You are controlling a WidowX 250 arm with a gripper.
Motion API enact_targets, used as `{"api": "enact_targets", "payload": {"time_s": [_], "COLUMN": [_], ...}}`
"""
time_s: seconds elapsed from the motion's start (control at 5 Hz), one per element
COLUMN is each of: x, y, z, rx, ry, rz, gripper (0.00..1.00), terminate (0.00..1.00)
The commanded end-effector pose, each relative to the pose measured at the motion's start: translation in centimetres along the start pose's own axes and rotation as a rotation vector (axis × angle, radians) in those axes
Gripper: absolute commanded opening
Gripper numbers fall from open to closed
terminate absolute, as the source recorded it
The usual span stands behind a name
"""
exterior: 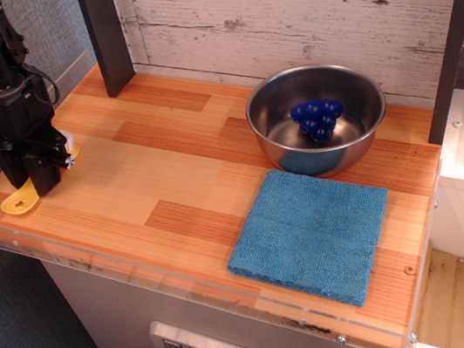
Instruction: Put the scrubber on top of the blue cloth.
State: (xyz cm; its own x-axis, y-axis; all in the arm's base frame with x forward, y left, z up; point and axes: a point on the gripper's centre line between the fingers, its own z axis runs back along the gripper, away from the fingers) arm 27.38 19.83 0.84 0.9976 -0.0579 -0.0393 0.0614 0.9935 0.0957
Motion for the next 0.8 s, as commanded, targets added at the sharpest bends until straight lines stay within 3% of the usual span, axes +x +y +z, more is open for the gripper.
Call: {"api": "enact_targets", "payload": {"time_s": [0.0,0.2,0.4,0.6], "x": [0.0,-0.4,-0.5,-0.1], "y": [-0.9,-2.3,-6.1,-11.1], "z": [0.0,5.1,10.5,12.1], "rx": [-0.001,0.017,-0.032,-0.011], "ry": [0.01,-0.059,-0.139,-0.118], "rz": [0.007,0.132,0.326,0.327], "gripper": [0.0,0.0,0.0,0.0], "terminate": [0.0,0.0,0.0,0.0]}}
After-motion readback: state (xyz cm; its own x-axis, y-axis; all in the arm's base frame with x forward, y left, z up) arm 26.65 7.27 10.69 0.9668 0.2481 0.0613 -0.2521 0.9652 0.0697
